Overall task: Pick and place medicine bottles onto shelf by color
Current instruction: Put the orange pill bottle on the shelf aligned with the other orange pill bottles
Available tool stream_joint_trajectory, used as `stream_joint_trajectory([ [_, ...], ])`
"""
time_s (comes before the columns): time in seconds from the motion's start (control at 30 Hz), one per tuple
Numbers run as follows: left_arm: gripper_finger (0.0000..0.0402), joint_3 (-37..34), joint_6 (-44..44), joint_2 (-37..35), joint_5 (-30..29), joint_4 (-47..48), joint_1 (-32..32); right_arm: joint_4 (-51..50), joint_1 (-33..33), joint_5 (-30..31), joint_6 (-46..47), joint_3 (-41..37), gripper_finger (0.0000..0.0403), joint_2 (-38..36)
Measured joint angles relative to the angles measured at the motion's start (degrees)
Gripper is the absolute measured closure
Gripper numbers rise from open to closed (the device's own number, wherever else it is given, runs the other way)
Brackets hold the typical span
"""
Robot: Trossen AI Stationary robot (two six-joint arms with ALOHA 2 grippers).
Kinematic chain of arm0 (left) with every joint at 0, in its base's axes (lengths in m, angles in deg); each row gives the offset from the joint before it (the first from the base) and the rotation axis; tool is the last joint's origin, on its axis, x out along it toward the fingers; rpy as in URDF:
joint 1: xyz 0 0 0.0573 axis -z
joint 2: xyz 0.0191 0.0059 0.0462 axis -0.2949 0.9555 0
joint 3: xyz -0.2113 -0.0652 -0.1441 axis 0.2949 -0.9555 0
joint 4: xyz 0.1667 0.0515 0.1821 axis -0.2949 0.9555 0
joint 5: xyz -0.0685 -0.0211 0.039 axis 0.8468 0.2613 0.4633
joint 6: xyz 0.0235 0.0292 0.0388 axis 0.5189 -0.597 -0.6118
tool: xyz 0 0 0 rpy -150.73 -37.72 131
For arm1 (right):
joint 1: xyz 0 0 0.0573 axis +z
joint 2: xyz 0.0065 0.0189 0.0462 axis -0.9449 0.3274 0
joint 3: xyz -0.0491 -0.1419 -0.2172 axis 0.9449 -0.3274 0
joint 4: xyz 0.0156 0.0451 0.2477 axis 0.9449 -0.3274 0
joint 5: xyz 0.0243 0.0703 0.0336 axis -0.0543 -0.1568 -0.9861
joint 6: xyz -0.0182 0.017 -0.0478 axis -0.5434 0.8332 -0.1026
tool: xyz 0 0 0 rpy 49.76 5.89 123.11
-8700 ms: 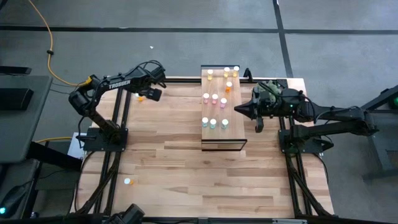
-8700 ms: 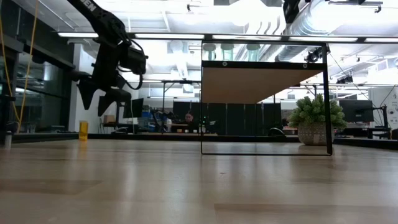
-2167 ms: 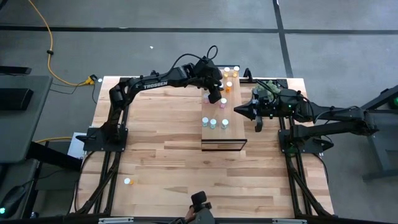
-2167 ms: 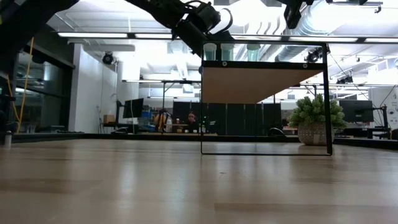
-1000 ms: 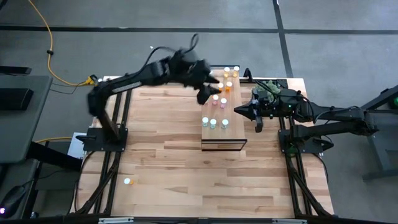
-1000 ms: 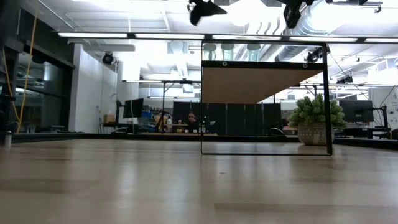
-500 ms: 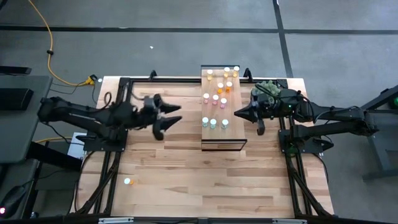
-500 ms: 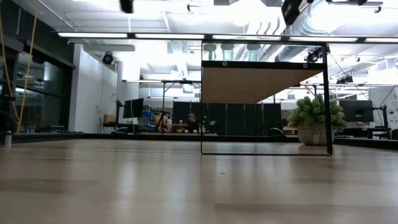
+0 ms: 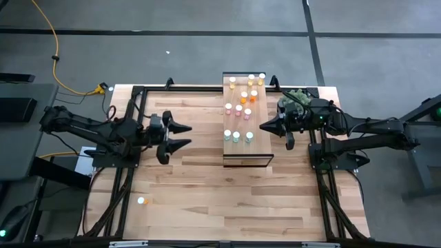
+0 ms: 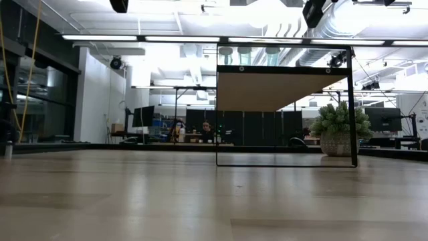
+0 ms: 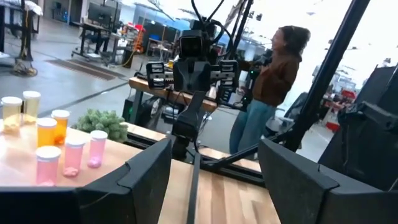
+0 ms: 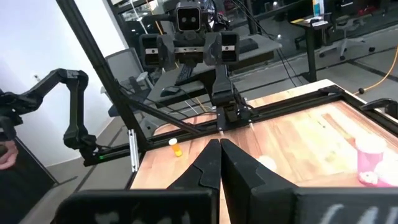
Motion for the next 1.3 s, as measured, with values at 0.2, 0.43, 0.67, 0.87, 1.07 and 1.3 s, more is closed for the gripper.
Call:
stream_joint_trajectory([
  [0.2,0.0173,0.1,6.6,-0.03,0.8,-0.34,-0.17,0.22,0.0,1.33,0.13,0.0,0.0403,0.0],
  [0.43,0.0173,14.74,10.81,2.61,5.43,42.41,1.03,2.28,0.0,1.46,0.89,0.0,0.0403,0.0],
  [0.67,0.0174,22.46,25.41,11.66,19.75,74.42,13.86,2.25,0.0,1.48,0.87,0.0,0.0403,-0.02],
  [0.87,0.0181,17.49,34.74,17.47,21.32,75.6,34.05,1.81,0.0,1.48,0.87,0.0,0.0403,-0.01],
  [1.07,0.0183,13.72,42.95,23.47,17.94,72.54,48.35,-0.11,0.0,1.48,0.87,-0.02,0.0403,-0.02],
  [1.3,0.0183,12.44,51.59,28.27,13.97,71.94,53.13,-1.44,0.0,1.51,-0.2,-0.02,0.0403,-0.02],
])
